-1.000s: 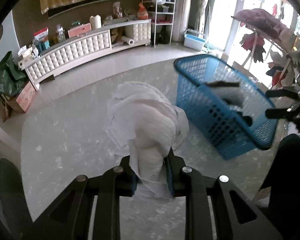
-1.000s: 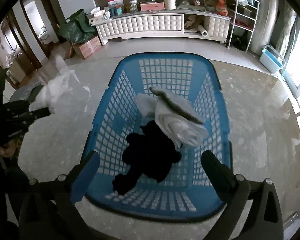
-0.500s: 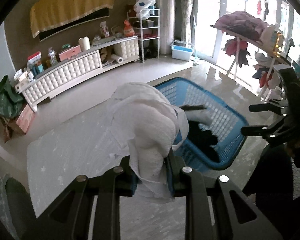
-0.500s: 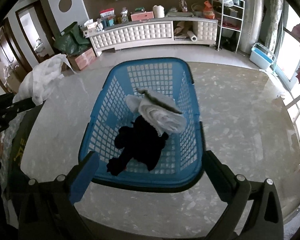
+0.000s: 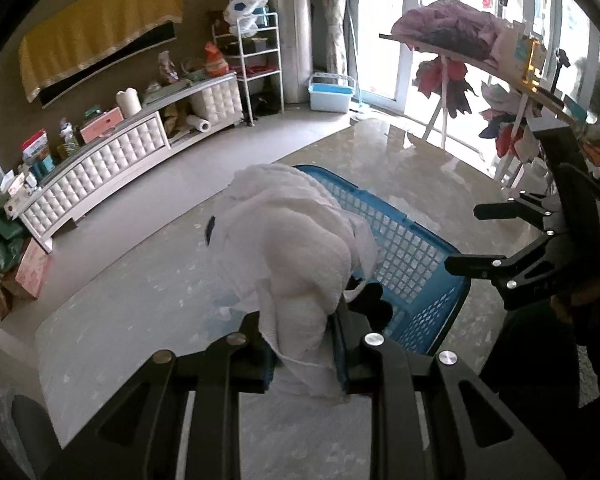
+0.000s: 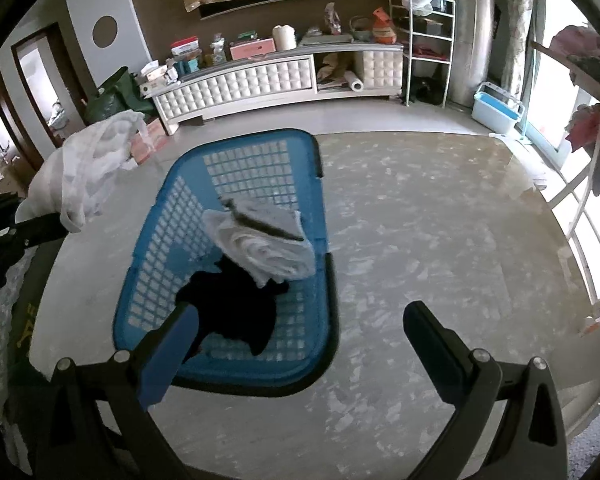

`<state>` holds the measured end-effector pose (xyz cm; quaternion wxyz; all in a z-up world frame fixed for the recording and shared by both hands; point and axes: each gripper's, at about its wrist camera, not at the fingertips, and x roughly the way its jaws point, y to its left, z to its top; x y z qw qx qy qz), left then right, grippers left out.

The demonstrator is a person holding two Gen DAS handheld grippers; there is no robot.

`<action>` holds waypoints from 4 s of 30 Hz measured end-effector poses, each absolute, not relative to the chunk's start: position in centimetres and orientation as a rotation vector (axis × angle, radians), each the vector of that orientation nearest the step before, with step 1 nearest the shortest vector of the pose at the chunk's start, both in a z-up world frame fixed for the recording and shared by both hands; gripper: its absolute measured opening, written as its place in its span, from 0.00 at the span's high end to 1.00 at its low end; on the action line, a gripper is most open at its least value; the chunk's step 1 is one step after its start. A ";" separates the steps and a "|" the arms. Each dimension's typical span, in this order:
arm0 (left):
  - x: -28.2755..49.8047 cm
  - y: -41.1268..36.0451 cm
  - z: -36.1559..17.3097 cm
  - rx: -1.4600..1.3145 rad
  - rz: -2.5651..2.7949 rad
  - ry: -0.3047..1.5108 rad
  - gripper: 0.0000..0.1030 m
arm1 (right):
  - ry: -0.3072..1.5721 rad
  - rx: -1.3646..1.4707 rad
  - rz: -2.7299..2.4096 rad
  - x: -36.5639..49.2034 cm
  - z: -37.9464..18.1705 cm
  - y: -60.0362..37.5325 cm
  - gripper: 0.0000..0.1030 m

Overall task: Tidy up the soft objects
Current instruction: 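Lift the white cloth with the left gripper and carry it over the basket, then lower the white cloth into the blue basket and open the left gripper, then move the right gripper toward the light-blue cloth beside the basket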

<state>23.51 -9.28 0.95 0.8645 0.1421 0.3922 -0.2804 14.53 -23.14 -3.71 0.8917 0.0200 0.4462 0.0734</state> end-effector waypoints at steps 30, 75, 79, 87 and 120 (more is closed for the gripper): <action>29.7 -17.3 -7.1 0.378 -0.638 0.987 0.80 | 0.939 0.049 0.111 16.0 -6.3 -24.4 0.00; 25.1 -14.6 -1.9 0.401 -0.590 0.863 0.19 | 0.909 0.064 0.109 13.0 -2.9 -23.3 0.00; 24.0 -13.1 -0.9 0.381 -0.584 0.845 0.19 | 0.893 0.042 0.118 12.4 -2.1 -22.2 0.00; 21.9 -9.3 0.6 0.342 -0.527 0.821 0.15 | 0.866 0.006 0.148 11.5 -1.0 -19.7 0.00; 20.7 7.0 -3.3 0.098 -0.300 0.881 0.00 | 0.929 -0.167 0.355 16.7 -3.5 -6.2 0.00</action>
